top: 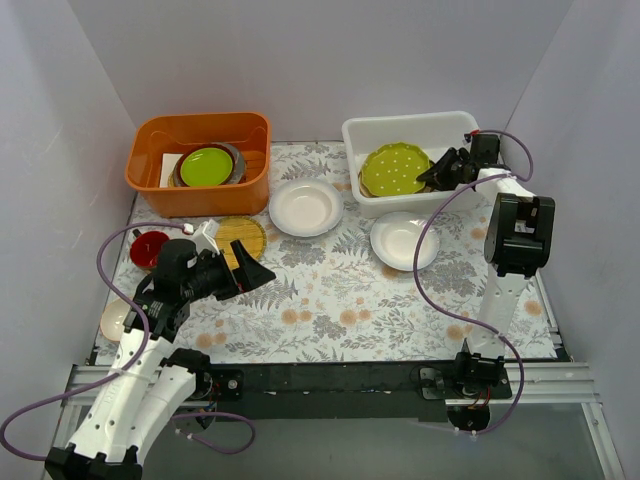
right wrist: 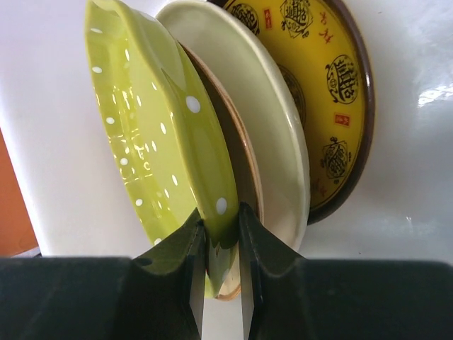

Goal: Place the plates into the plastic bin on the countertop
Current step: Place the plate in the plastic bin.

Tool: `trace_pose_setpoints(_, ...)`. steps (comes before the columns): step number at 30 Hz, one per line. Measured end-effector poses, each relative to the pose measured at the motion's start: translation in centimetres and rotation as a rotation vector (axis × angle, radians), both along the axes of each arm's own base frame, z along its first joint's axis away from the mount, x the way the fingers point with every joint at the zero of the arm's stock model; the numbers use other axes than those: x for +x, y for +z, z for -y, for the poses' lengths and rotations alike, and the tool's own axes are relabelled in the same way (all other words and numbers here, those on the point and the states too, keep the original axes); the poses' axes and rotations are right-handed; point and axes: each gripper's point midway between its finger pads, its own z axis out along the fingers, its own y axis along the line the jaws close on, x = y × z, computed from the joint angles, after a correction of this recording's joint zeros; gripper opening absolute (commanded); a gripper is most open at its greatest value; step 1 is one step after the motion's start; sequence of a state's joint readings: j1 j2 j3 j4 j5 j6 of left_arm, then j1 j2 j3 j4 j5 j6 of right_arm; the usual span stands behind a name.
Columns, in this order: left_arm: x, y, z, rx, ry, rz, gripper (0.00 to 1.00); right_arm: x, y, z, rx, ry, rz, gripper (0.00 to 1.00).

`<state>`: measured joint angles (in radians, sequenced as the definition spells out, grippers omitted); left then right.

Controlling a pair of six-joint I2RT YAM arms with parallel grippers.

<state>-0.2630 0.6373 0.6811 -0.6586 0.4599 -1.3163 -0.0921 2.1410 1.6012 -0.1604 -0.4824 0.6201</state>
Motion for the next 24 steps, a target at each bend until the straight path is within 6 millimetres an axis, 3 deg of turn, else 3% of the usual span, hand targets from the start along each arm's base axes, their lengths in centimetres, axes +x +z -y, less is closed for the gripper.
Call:
trace_pose_setpoints(3,0.0,0.1,0.0,-0.002,0.001,0.005,0.98,-0.1,0.0,-0.3,0.017,0.015,-0.002,0.49)
trace_pose_setpoints(6,-0.1,0.1,0.0,-0.002,0.001,0.007,0.98,-0.1,0.3,-0.6,0.031,0.029,0.008,0.59)
trace_pose_setpoints(15,-0.1,0.2,-0.1,-0.003,0.005,0.01,0.98,-0.2,1.6,-0.2,0.007,0.03,0.03,0.68)
trace_pose_setpoints(24,-0.1,0.3,-0.1,-0.004,0.005,0.012,0.98,-0.3,3.0,2.3,-0.07,-0.036,0.034,0.74)
